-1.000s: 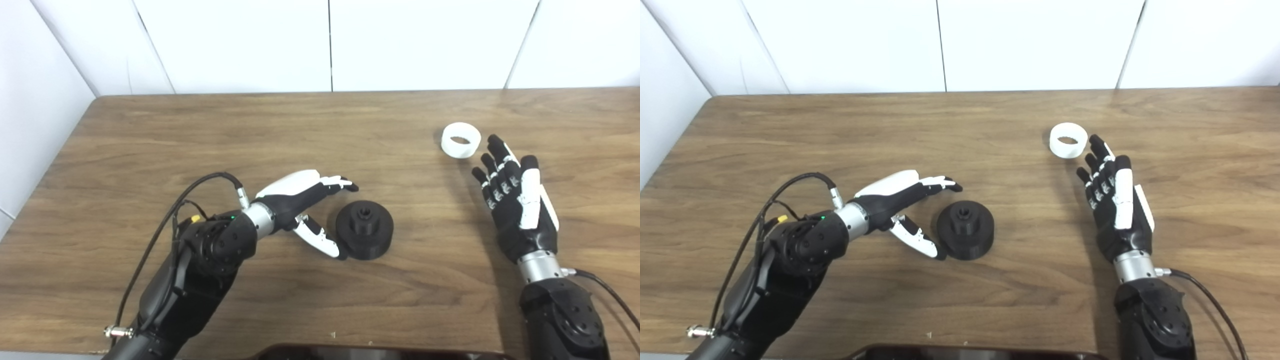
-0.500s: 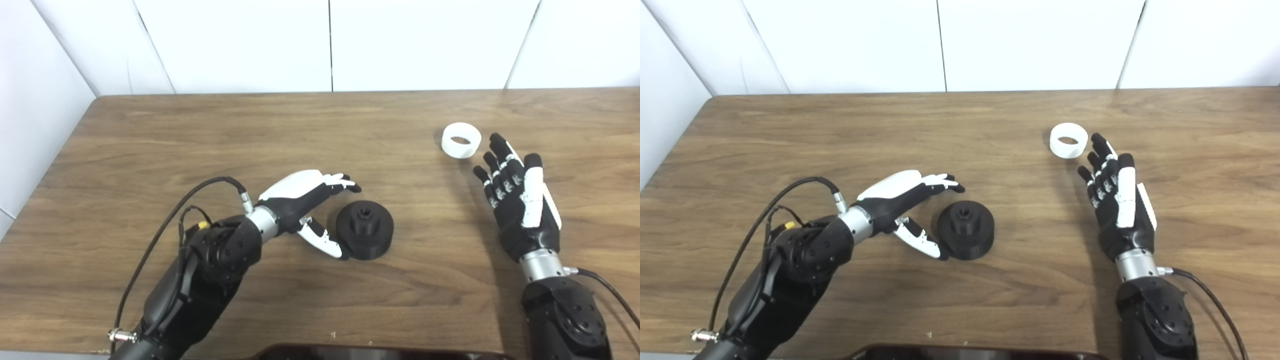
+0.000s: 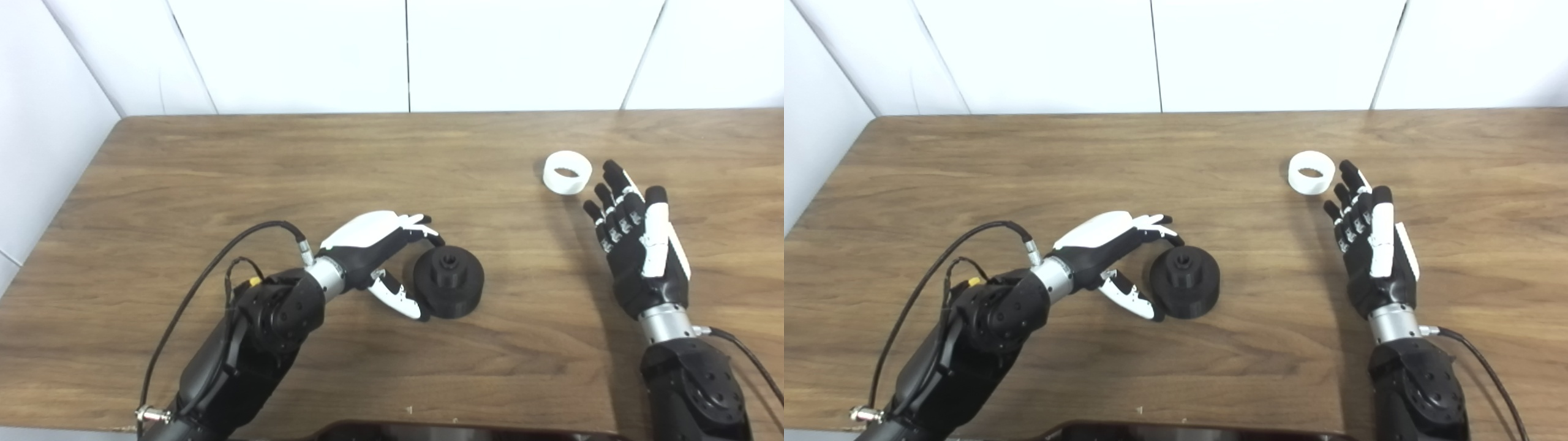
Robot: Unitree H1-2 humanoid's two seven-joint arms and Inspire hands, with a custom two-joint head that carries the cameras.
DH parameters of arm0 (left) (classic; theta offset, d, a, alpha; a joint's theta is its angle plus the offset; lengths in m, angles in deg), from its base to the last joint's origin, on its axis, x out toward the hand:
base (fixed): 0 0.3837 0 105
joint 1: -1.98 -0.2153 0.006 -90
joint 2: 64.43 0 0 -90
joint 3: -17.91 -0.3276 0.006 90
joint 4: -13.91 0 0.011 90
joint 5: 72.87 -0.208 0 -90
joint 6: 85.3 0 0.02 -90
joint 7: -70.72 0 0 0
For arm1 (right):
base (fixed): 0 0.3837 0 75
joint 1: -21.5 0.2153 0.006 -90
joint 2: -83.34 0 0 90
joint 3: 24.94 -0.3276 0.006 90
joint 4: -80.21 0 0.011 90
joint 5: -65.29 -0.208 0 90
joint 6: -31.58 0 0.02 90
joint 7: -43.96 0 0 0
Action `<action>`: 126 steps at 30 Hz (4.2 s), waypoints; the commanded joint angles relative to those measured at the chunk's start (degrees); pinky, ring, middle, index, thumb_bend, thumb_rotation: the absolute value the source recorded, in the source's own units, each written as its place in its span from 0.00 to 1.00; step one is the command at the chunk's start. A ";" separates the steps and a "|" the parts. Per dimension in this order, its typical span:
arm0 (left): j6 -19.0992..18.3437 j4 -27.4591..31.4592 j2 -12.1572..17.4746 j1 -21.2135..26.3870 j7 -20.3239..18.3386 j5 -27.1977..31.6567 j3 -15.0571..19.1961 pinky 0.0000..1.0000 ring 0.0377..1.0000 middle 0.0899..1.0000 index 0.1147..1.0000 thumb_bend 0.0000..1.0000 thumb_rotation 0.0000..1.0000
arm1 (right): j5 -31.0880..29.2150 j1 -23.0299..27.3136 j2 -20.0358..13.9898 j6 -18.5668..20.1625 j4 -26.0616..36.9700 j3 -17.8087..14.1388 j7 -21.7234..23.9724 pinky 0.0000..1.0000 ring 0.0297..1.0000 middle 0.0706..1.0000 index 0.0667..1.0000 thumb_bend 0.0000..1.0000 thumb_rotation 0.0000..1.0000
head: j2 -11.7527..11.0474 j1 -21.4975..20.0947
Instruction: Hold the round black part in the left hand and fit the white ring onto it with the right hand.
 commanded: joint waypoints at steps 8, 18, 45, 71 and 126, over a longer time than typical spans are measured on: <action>0.30 -0.91 -0.54 -0.22 0.03 0.22 -1.00 0.87 1.00 1.00 0.75 0.95 0.21 | -0.35 1.91 -0.27 -0.14 3.00 -0.30 -0.23 0.98 1.00 1.00 0.93 0.58 1.00 | 0.19 0.08; 2.38 -1.50 -1.67 -1.95 4.25 0.46 -0.58 0.86 1.00 0.98 0.71 0.86 0.24 | -0.36 1.87 -0.33 0.25 3.31 -0.11 -0.24 0.98 1.00 0.99 0.92 0.58 1.00 | 0.16 0.12; 4.12 -2.63 -2.69 -3.20 7.61 0.27 -0.12 0.82 1.00 0.96 0.68 0.80 0.22 | 35.10 10.00 -11.55 4.04 1.83 6.15 -7.48 0.89 0.92 0.89 0.76 0.72 0.38 | -0.07 0.10; 3.90 -2.86 -2.96 -3.30 7.14 0.71 0.05 0.83 1.00 0.97 0.70 0.80 0.22 | 43.01 24.40 -17.54 7.06 -11.00 11.76 0.25 0.91 0.98 0.93 0.72 0.90 0.38 | -0.35 -0.11; 4.98 -3.08 -2.96 -3.48 7.73 0.44 0.18 0.83 1.00 0.96 0.69 0.81 0.22 | 41.08 30.69 -18.22 0.96 -27.50 12.85 -0.57 0.92 0.97 0.91 0.78 0.92 0.35 | -1.29 -0.04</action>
